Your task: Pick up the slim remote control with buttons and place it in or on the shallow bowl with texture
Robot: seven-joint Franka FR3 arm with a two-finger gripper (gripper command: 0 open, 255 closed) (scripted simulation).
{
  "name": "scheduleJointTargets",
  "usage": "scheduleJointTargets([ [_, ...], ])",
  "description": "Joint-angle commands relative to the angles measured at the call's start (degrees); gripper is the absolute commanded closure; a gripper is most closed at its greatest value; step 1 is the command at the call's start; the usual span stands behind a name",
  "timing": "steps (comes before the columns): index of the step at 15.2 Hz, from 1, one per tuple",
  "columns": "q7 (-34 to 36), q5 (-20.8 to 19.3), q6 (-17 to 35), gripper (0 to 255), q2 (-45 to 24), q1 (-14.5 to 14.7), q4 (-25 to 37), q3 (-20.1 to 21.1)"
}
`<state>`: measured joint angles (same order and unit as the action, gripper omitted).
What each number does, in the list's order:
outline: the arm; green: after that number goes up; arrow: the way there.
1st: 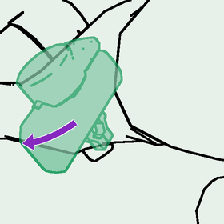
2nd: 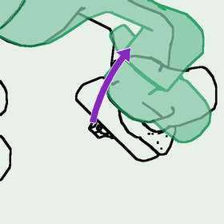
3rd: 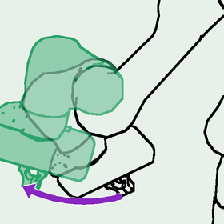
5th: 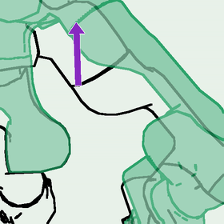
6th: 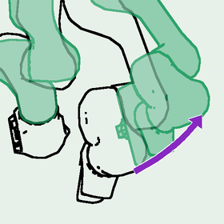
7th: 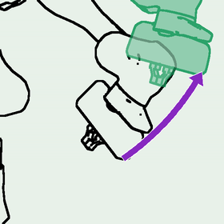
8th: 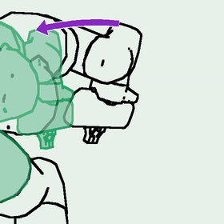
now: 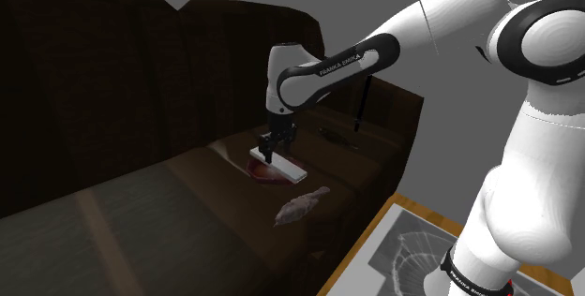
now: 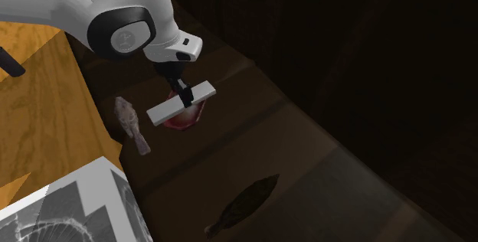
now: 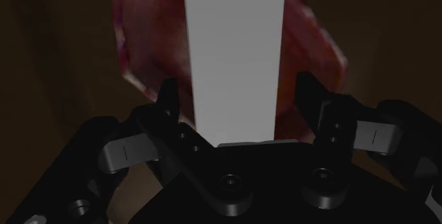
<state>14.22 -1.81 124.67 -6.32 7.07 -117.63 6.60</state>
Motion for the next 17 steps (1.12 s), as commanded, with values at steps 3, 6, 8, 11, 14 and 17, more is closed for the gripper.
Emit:
scheduleJointTargets([
  [3,0.0,0.0,0.0,0,0.0,0.0,0.0,0.0],
  [6,-0.1,0.2,-1.8,0,0.9,0.0,0.9,0.0],
  [8,-0.3,0.4,-5.4,0,2.4,0.0,3.1,0.1],
  [11,-0.3,0.5,-6.8,0,2.9,0.0,4.0,0.1],
  [14,-0.3,0.5,-6.8,0,2.9,0.0,4.0,0.1],
  [17,-0.3,0.5,-6.8,0,2.9,0.0,4.0,0.1],
])
